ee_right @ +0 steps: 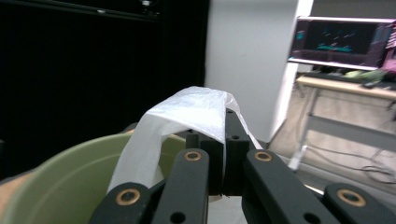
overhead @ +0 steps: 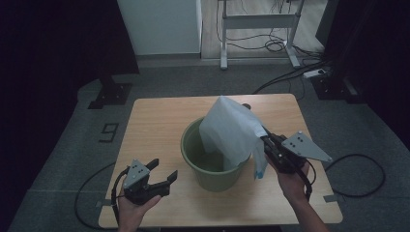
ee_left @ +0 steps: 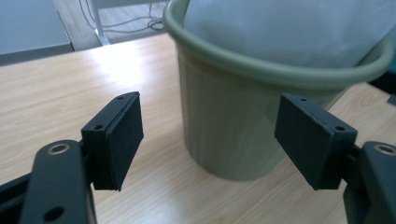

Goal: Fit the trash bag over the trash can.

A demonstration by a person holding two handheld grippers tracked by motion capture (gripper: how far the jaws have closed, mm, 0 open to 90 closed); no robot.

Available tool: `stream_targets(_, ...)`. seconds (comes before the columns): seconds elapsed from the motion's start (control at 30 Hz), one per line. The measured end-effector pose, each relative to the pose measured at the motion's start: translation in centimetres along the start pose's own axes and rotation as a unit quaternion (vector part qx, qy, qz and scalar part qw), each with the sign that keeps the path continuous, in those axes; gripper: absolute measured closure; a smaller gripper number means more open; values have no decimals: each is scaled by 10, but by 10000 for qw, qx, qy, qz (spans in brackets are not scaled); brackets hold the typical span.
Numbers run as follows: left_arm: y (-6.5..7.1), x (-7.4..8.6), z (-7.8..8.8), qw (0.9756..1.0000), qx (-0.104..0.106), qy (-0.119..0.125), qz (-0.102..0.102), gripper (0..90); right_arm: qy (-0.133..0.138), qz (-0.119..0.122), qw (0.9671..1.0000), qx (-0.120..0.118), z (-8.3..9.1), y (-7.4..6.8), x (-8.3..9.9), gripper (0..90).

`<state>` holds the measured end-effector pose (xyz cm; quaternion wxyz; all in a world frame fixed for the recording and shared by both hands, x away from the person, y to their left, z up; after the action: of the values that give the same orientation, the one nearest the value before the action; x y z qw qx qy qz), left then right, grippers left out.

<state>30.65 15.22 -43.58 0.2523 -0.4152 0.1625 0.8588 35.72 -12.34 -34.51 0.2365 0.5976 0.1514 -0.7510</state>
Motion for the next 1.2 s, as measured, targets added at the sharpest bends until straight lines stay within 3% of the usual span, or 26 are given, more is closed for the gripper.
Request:
stream_targets(0.03,1,-3,1,10000,14,81,34,235,-23,-64,9999,-119,-4,-5,0,885)
stream_targets(0.23,9,-16,1,9979,-67,632,150,229,-186,-26,9996,-222,-13,-14,6,885)
stream_targets(0.47,31,-32,-4,9976,14,698,-40,216,-265,-25,9994,-228,-17,-17,4,885)
stream_targets(0.7,57,-48,-7,9965,154,807,-159,202,-347,122,9988,-319,-26,-34,-4,885)
stream_targets(0.93,71,-54,-20,9968,51,764,-249,180,-534,292,9969,-491,-40,-57,-2,879)
stream_targets(1.2,88,-67,-40,9970,34,685,-347,197,-619,334,9960,-558,-42,-65,0,879)
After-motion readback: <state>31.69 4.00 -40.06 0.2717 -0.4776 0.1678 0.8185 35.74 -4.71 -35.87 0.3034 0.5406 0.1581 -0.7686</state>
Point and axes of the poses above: each handheld gripper's, and its own axes: z roughly backward along the jaws, x roughly out of its underside, y roughly to its right, the point moved 10 cm from there along -z, roughly forward along the jaws, and after that the axes turned 12 degrees about -y, right-handed, at the moved point
